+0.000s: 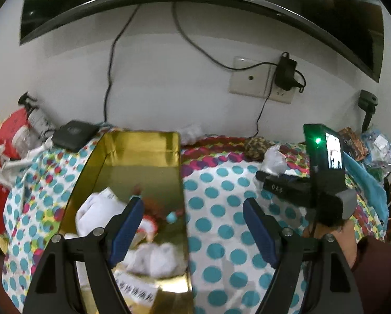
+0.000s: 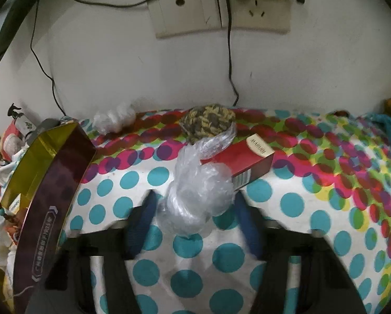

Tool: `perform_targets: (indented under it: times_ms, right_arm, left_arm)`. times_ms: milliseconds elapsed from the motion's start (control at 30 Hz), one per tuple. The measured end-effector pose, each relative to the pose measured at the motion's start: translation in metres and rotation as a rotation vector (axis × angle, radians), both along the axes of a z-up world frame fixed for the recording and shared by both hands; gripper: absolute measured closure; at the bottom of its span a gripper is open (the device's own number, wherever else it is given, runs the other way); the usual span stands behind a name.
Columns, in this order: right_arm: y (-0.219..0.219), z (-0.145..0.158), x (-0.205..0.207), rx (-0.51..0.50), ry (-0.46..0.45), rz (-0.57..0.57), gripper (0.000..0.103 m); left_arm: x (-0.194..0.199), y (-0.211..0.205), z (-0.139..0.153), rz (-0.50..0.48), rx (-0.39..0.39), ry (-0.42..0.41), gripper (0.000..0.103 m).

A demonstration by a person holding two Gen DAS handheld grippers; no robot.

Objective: Organize objects
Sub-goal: 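Grasp the clear plastic bag with the right gripper, then grasp the white plastic bundle with the left gripper while the right gripper lifts its bag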

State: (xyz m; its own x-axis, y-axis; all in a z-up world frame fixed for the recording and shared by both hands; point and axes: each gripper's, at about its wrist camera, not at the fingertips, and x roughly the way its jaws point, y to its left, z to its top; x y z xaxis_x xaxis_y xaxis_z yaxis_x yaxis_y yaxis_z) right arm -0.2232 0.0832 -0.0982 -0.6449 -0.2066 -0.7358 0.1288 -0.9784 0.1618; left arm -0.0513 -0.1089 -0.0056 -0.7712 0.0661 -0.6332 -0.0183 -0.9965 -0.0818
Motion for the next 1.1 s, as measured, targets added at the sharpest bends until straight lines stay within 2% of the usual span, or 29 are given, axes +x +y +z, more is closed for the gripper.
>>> perform_targets:
  times_ms: [33, 167, 333, 467, 567, 700, 867, 1000, 1100]
  right_arm:
    - [0.001, -0.001, -0.001, -0.004, -0.013, 0.005, 0.070]
    - [0.005, 0.006, 0.009, 0.061, 0.025, 0.024, 0.070]
    - [0.035, 0.013, 0.031, 0.117, 0.058, 0.021, 0.070]
    - [0.064, 0.012, 0.040, 0.044, 0.039, -0.011, 0.070]
    - [0.074, 0.009, 0.036, 0.005, 0.012, -0.038, 0.070]
    - [0.067, 0.008, 0.034, 0.015, 0.004, -0.019, 0.070]
    - [0.061, 0.011, 0.037, 0.043, 0.025, -0.008, 0.069]
    - [0.058, 0.011, 0.037, 0.045, 0.028, 0.006, 0.069]
    - [0.056, 0.012, 0.038, 0.052, 0.028, 0.011, 0.069]
  left_arm:
    - [-0.004, 0.005, 0.001, -0.011, -0.005, -0.001, 0.023]
    - [-0.032, 0.023, 0.008, -0.070, -0.010, -0.022, 0.023]
    - [-0.094, 0.033, 0.006, -0.114, 0.003, -0.156, 0.023]
    - [-0.158, 0.032, -0.005, -0.098, -0.002, -0.318, 0.023]
    - [-0.191, 0.029, -0.006, -0.081, -0.043, -0.362, 0.023]
    - [-0.238, 0.024, -0.013, -0.088, -0.047, -0.440, 0.023]
    - [-0.258, 0.024, -0.035, -0.112, -0.102, -0.517, 0.023]
    - [-0.268, 0.020, -0.042, -0.089, -0.170, -0.510, 0.023]
    - [-0.277, 0.015, -0.045, -0.080, -0.191, -0.516, 0.023]
